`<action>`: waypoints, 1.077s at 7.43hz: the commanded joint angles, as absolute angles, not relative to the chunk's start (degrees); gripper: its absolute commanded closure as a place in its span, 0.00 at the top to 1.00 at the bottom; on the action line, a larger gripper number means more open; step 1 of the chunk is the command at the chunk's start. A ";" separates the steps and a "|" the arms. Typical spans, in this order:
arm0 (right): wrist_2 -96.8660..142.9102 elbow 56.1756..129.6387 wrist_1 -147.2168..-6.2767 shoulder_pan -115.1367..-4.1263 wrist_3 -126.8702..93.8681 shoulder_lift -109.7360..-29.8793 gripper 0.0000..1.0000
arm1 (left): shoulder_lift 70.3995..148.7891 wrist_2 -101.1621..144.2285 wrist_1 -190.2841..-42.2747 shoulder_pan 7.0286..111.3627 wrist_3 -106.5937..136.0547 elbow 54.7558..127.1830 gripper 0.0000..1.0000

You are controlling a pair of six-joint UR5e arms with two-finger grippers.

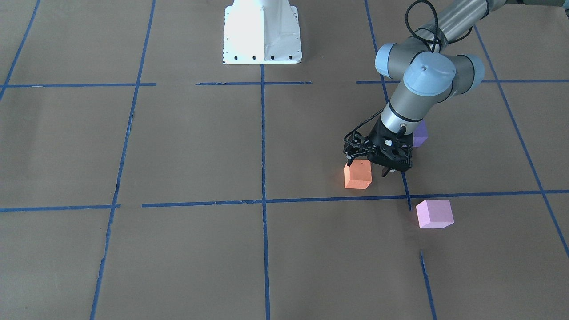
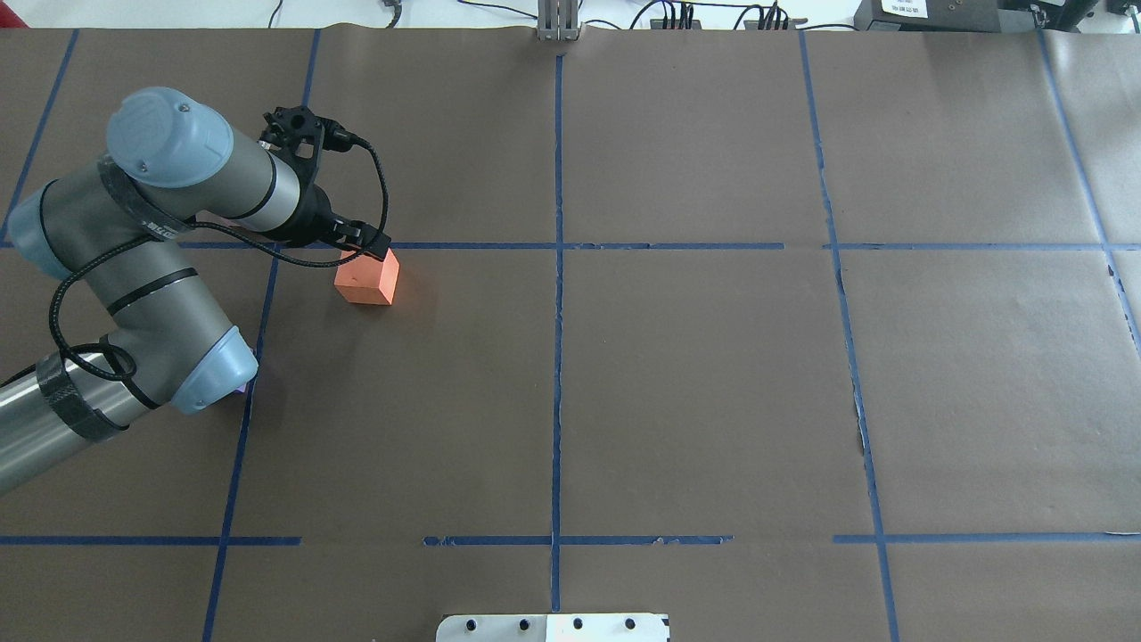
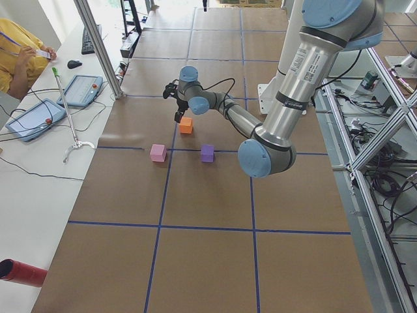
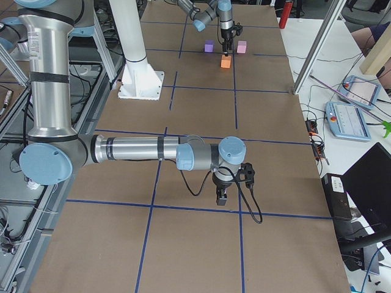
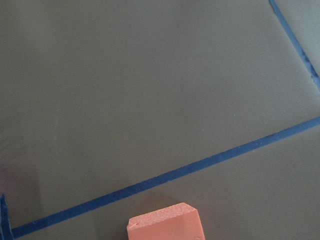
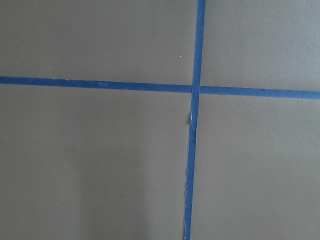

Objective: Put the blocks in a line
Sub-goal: 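Move the left gripper down over the orange cube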

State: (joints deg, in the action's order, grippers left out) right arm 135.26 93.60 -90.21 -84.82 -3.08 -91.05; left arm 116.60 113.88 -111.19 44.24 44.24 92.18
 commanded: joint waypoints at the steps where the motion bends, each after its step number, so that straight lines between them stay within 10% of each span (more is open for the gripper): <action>1: 135.26 93.60 -90.26 -84.81 -3.08 -91.05 1.00 | 118.90 114.43 -104.27 44.12 44.56 91.67 1.00; 8: 135.26 93.60 -90.26 -84.81 -3.08 -91.05 1.00 | 122.08 114.78 -102.83 43.68 44.21 85.35 1.00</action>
